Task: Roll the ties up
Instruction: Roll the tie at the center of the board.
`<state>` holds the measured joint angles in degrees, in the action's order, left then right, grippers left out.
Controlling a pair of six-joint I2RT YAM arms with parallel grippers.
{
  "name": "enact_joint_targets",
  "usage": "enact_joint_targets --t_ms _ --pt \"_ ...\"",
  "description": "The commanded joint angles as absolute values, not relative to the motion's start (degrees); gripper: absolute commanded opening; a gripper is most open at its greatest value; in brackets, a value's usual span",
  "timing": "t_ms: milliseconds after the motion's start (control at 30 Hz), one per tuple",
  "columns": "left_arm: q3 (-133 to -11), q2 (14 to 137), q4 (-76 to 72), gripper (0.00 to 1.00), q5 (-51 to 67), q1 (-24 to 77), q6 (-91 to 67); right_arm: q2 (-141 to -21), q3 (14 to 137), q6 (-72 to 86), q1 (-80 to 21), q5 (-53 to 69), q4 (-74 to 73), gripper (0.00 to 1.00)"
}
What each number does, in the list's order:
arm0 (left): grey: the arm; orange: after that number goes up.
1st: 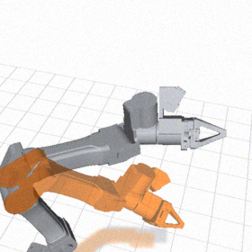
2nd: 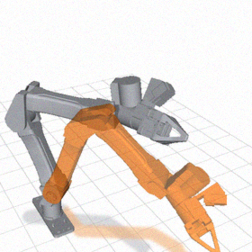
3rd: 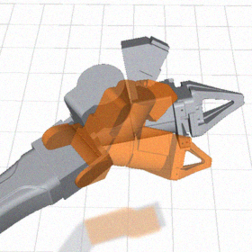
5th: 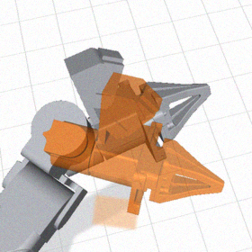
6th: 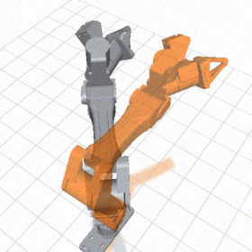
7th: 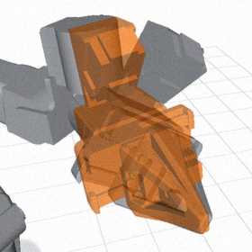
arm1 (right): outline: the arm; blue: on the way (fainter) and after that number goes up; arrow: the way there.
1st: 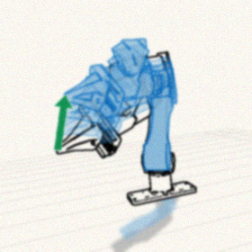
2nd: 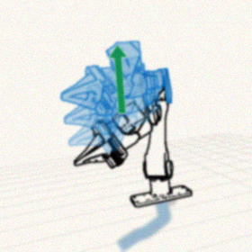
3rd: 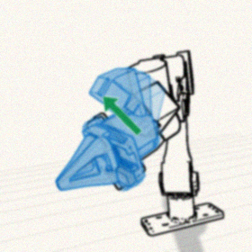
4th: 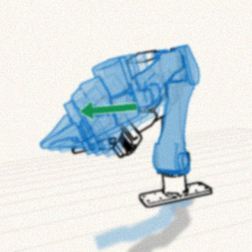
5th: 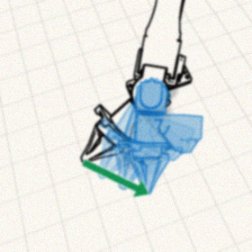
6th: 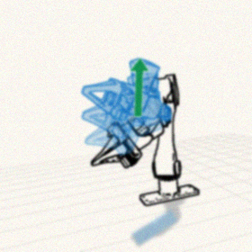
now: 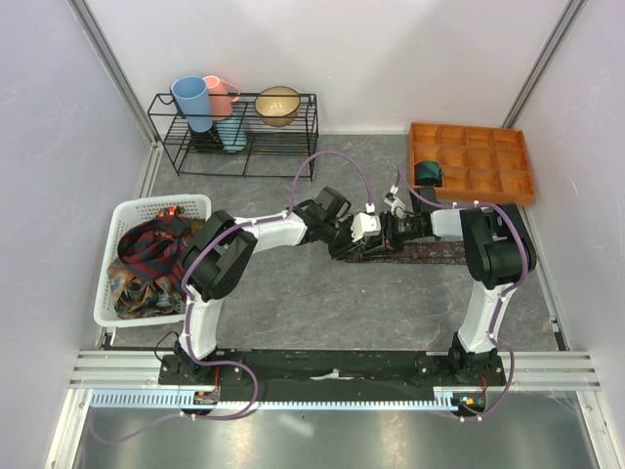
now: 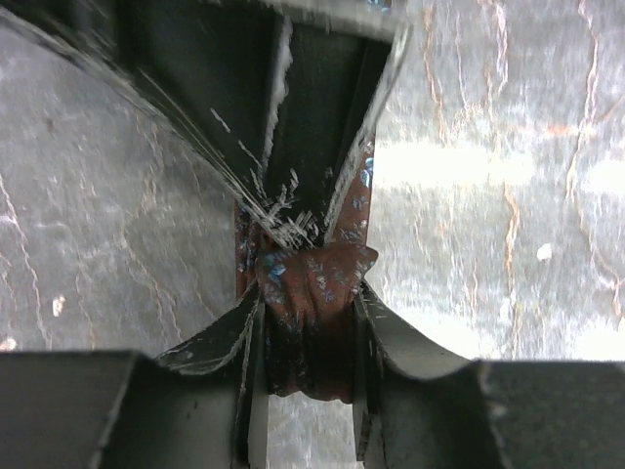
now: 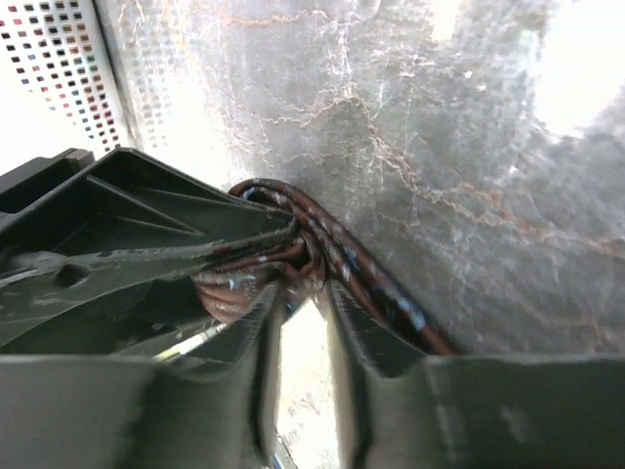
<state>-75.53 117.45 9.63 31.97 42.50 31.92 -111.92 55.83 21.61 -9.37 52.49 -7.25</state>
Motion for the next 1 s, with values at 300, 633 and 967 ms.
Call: enact_joint_targets --t_ms 300,633,967 --pt "-79.89 119.27 27.42 0.06 24.43 43.68 38.06 -104.68 53.88 26.89 -11.42 55.02 -3.52 0.50" --pt "-81.30 120.06 28.12 0.11 25.31 43.68 37.88 -110.21 52.56 34.19 -14.15 53.97 7.65 0.42" --pt "-80.68 118.92 28.13 0.37 27.51 43.51 38.50 -113.03 54.84 25.93 -13.80 47.91 -2.80 0.00"
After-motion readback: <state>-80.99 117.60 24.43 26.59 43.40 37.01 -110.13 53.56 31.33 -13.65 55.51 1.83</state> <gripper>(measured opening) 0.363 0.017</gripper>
